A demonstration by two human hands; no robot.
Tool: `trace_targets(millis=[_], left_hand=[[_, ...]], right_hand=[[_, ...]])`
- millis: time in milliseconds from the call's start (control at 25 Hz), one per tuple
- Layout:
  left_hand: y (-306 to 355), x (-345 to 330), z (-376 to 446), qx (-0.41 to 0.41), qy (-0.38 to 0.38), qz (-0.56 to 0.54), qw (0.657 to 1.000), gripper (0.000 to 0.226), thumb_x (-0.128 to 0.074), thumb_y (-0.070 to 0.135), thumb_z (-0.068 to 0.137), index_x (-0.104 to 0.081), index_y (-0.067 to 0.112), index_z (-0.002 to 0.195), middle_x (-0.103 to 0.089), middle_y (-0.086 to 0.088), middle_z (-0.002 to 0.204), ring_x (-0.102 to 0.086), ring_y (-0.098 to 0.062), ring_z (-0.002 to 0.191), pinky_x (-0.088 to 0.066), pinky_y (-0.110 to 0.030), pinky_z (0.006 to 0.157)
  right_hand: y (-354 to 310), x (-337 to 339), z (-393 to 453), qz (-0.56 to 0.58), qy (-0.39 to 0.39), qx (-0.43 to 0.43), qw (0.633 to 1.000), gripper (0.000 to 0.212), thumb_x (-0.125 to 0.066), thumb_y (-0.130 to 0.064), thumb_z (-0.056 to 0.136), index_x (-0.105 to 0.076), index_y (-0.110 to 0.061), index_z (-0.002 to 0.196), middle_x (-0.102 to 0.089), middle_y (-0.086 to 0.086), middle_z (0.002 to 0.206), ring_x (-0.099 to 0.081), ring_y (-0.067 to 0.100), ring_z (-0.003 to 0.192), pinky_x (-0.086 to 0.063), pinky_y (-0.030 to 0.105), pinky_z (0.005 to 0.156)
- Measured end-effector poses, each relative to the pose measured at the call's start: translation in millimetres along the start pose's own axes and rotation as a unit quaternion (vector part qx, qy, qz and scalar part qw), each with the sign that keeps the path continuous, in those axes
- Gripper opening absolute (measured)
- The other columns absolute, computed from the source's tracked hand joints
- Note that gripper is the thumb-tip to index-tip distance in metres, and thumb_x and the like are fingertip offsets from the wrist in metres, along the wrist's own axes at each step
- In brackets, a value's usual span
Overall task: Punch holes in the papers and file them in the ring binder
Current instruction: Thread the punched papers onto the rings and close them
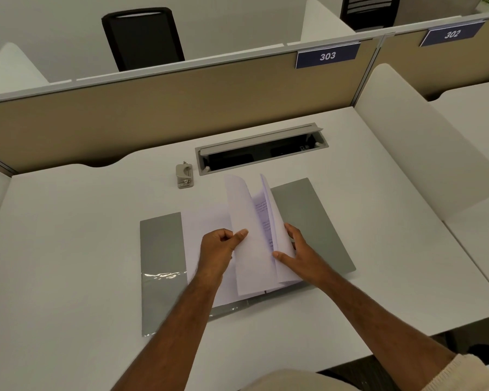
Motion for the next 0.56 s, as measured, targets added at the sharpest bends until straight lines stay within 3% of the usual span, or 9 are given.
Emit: trace_targets(millis=[160, 320, 400, 560], left_hand=[[-11, 32, -2, -0.005, 0.054, 0.018, 0.998, 0.032, -0.081, 0.038, 0.086, -0.069, 0.011, 0.073, -0.071, 0.001, 0.073, -0.064, -0.012, 0.069, -0.053, -0.029, 0.065], [-28, 60, 0, 0.006, 0.097, 0.016, 0.995, 0.036, -0.078, 0.036, 0.089, -0.066, 0.003, 0.078, -0.072, -0.014, 0.083, -0.064, -0.021, 0.074, -0.056, -0.037, 0.068], [-37, 68, 0, 0.009, 0.110, 0.018, 0.994, 0.032, -0.075, 0.033, 0.092, -0.063, 0.008, 0.076, -0.070, -0.014, 0.083, -0.065, -0.024, 0.075, -0.054, -0.036, 0.067], [-53, 87, 3, 0.021, 0.138, 0.011, 0.990, 0.031, -0.073, 0.028, 0.094, -0.061, 0.008, 0.074, -0.065, -0.007, 0.074, -0.057, -0.022, 0.067, -0.047, -0.030, 0.060]], right_hand=[[-2, 1, -1, 0.007, -0.010, 0.002, 1.000, 0.087, -0.070, -0.045, 0.088, -0.015, -0.030, 0.154, -0.037, -0.003, 0.153, -0.048, 0.017, 0.130, -0.048, 0.041, 0.106], [-3, 1, -2, 0.016, -0.008, 0.000, 1.000, 0.085, -0.070, -0.041, 0.090, -0.015, -0.029, 0.153, -0.038, -0.004, 0.149, -0.049, 0.016, 0.127, -0.049, 0.037, 0.104], [-5, 1, -3, 0.017, -0.010, 0.000, 1.000, 0.084, -0.070, -0.038, 0.091, -0.015, -0.028, 0.154, -0.039, -0.005, 0.147, -0.049, 0.015, 0.125, -0.048, 0.031, 0.100], [-5, 3, -4, 0.019, -0.008, 0.004, 1.000, 0.083, -0.070, -0.037, 0.091, -0.016, -0.028, 0.153, -0.039, -0.005, 0.148, -0.049, 0.016, 0.127, -0.049, 0.035, 0.102]])
Point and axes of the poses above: each hand's wrist, its own z-axis towards the middle knuckle, its own x-axis out of the back of the hand, y = z × x, the point moved 2 cm from there along z, towards the middle knuckle
